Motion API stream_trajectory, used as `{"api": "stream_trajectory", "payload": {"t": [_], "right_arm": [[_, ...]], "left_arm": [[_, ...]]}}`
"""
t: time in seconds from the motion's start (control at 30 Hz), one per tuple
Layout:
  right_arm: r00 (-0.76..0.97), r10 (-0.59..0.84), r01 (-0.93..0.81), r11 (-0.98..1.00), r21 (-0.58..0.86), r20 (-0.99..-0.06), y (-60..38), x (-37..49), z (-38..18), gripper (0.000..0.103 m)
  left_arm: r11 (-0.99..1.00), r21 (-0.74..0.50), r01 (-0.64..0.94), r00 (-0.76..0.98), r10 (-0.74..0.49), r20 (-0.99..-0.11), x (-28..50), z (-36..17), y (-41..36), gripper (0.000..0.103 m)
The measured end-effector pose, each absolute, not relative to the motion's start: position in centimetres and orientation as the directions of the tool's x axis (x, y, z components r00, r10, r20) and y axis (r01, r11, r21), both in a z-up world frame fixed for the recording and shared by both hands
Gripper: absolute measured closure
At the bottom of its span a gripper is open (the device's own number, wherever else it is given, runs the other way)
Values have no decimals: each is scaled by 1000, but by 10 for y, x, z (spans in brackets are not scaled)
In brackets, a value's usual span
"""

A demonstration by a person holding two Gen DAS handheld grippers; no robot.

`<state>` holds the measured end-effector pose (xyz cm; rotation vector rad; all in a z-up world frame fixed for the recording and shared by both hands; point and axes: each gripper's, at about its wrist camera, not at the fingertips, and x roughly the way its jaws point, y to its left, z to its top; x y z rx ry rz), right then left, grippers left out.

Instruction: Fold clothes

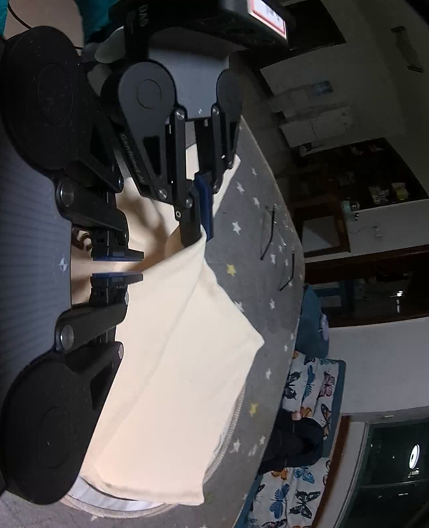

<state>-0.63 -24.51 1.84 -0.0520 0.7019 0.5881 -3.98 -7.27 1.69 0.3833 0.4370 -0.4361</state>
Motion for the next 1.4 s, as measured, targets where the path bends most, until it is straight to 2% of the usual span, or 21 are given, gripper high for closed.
{"api": "stream_trajectory", "payload": {"t": [0.03,0.1,0.23,0.3,0.47,0.5,0.53,0.57,0.63,0.93,1.03,1.07,1.1,1.17,1.4], "right_arm": [[609,498,-525,837,158,-618,-247,-6,19,95],[612,505,-518,838,173,-608,-250,-5,22,95],[638,493,-486,854,187,-592,-253,4,27,94],[641,489,-471,859,200,-591,-250,12,25,93],[633,466,-449,871,198,-618,-240,24,15,89],[637,456,-448,875,183,-621,-242,19,15,86],[640,447,-447,878,169,-625,-244,14,15,73],[644,437,-447,881,155,-628,-246,8,15,69],[651,416,-445,887,126,-635,-251,-2,15,69],[732,210,-304,952,-34,-648,-308,-63,10,69],[733,183,-281,958,-47,-655,-320,-70,11,69],[734,188,-282,959,-42,-653,-323,-72,12,69],[737,195,-290,956,-42,-647,-323,-75,14,69],[743,211,-318,946,-57,-635,-320,-80,16,69],[747,151,-354,914,-196,-647,-304,-84,3,72]], "left_arm": [[828,269,492,811,-324,-486,-45,15,-71,83],[819,278,502,804,-323,-500,-53,11,-67,71],[840,249,482,796,-301,-525,-58,9,-55,69],[869,191,455,793,-299,-531,-56,14,-46,59],[917,45,396,785,-312,-536,-54,28,-23,57],[916,21,400,778,-327,-537,-54,31,-21,57],[913,-11,408,767,-349,-539,-55,33,-20,55],[909,-45,415,755,-372,-540,-56,36,-19,55],[899,-107,425,735,-411,-539,-54,37,-20,55],[895,-35,445,743,-391,-544,-37,22,-48,54],[890,-20,455,737,-389,-553,-32,18,-54,59],[888,-13,459,737,-389,-552,-30,16,-58,71],[888,-9,461,737,-388,-554,-29,16,-59,79],[885,-8,466,734,-391,-555,-29,14,-61,89],[863,52,502,754,-408,-514,-30,32,-64,96]]}}
